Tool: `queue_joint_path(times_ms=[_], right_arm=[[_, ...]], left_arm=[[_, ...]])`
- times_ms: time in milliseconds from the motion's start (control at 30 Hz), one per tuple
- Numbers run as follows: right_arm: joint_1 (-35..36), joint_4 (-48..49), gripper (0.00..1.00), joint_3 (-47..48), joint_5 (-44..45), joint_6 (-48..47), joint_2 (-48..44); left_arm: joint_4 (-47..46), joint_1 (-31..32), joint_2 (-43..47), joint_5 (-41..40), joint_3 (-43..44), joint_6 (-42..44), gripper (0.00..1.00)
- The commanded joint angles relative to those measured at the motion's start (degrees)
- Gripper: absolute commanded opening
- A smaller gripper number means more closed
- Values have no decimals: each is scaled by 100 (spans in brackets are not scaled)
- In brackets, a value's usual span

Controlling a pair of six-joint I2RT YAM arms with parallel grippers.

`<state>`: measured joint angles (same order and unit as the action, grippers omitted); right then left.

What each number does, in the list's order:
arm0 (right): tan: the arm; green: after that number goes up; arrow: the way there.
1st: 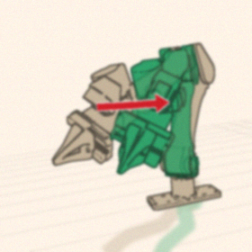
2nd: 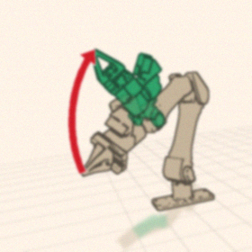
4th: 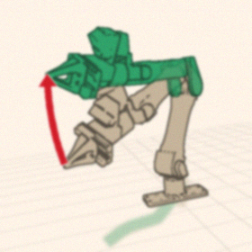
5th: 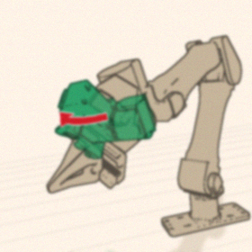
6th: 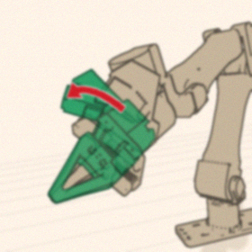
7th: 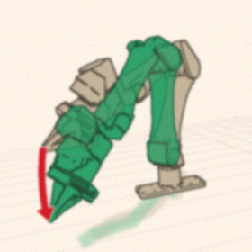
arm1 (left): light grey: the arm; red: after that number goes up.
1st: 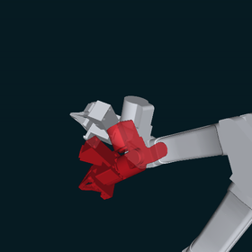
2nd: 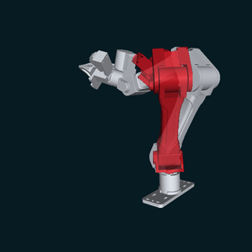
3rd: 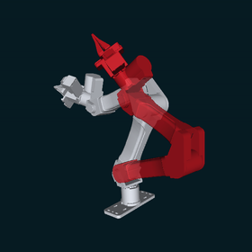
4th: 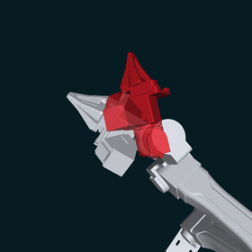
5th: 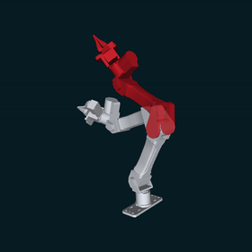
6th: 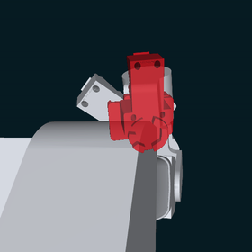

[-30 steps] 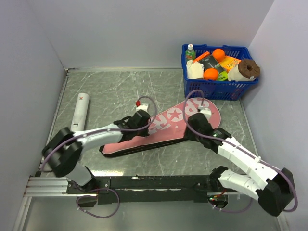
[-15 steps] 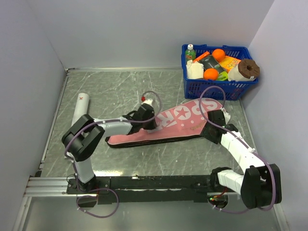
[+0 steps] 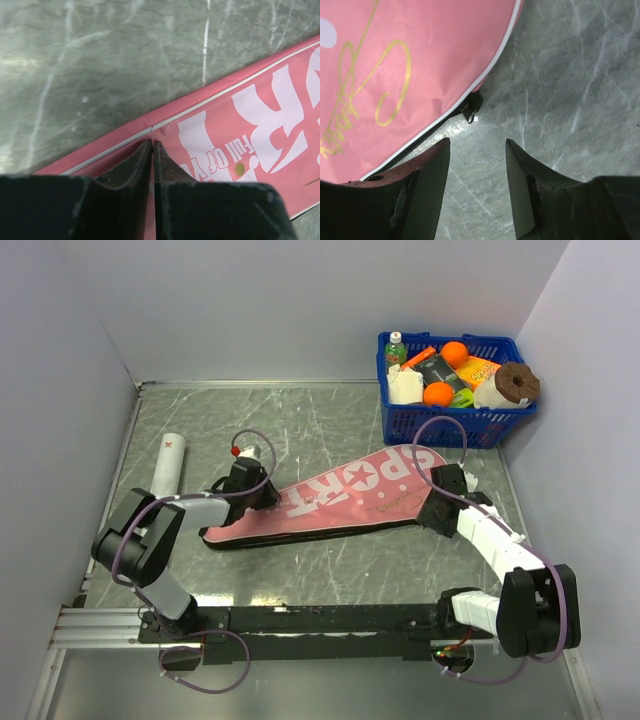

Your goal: Pack up the badminton gear

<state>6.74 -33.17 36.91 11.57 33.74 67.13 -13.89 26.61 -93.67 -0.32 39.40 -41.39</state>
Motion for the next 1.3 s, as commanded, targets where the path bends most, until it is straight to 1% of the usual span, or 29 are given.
queue_joint_path(times_ms=[0,100,300,533,900,1133,1200,1267], right_arm=[[-24,47,55,361,143,-69,247],[-15,108,52,414,-93,-157,476],[125,214,47,344,-296,-236,617],[477,267,47,247,-173,-104,669],[486,302,47,493,73,124,1232],[486,381,45,625,99,133,1486],[486,399,43,704,126,116,1557],[486,425,38,748,126,89,1645]], left_arm=[[651,-253,138,-320,-318,157,14],[624,-323,261,-355,-398,166,14],[572,-341,191,-214,-363,201,14],[545,-350,156,-188,-363,236,14],[528,-341,288,-206,-433,254,14],[510,-341,261,-206,-459,280,13],[510,-341,253,-206,-451,289,13],[501,-341,270,-206,-450,289,13]])
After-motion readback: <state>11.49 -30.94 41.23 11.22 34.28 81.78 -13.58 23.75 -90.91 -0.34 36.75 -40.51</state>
